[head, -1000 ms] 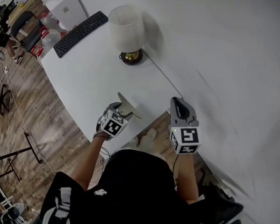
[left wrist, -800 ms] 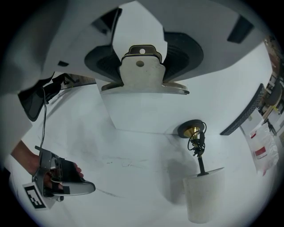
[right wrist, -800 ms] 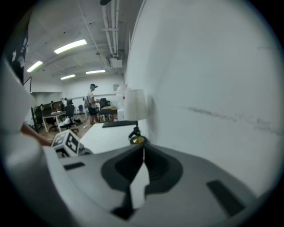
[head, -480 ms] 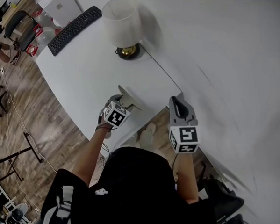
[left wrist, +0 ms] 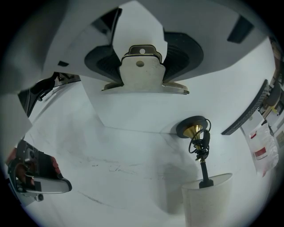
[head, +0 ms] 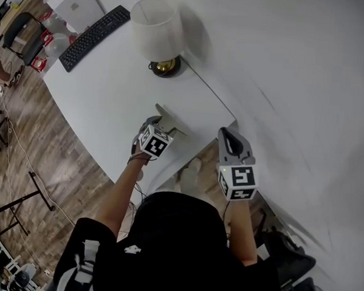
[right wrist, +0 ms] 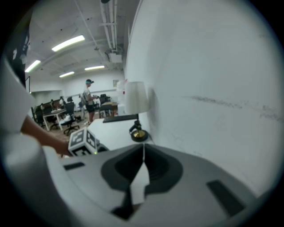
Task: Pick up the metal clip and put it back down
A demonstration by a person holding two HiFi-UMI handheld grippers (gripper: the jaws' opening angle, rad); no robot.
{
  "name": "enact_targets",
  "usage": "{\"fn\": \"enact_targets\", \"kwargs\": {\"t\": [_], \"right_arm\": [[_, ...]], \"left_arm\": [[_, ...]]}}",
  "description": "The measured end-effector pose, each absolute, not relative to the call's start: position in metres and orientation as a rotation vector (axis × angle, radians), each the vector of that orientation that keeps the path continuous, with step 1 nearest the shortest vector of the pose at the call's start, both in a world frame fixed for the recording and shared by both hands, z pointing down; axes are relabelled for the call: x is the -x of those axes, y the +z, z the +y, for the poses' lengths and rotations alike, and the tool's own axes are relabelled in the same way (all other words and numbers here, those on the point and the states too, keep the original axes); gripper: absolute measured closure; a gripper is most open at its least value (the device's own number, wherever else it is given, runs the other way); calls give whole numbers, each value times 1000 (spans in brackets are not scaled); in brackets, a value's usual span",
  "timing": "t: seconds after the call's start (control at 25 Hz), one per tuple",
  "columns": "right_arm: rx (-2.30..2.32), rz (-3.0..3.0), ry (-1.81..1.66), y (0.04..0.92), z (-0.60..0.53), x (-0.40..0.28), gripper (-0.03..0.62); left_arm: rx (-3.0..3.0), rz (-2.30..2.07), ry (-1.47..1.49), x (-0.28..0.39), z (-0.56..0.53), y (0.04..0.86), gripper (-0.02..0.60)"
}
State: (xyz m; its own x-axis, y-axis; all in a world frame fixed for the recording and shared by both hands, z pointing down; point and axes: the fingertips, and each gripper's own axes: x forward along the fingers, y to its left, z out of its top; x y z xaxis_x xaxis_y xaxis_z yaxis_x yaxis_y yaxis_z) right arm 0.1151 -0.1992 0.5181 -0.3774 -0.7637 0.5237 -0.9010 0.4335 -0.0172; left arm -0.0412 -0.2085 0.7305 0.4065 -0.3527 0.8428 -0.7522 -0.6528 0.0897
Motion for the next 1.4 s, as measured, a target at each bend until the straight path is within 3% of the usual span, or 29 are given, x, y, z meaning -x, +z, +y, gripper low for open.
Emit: {"fn": "enact_targets", "kwargs": {"t": [1.28, 1.4], "right_arm": [[-1376, -2237, 467, 535, -199, -117, 559], [-1373, -2233, 466, 536, -198, -118, 559]], "left_arm": [[-2187, -960, 1114, 33, -217, 757, 273], [-2168, -966, 1071, 33, -217, 757, 252]]}}
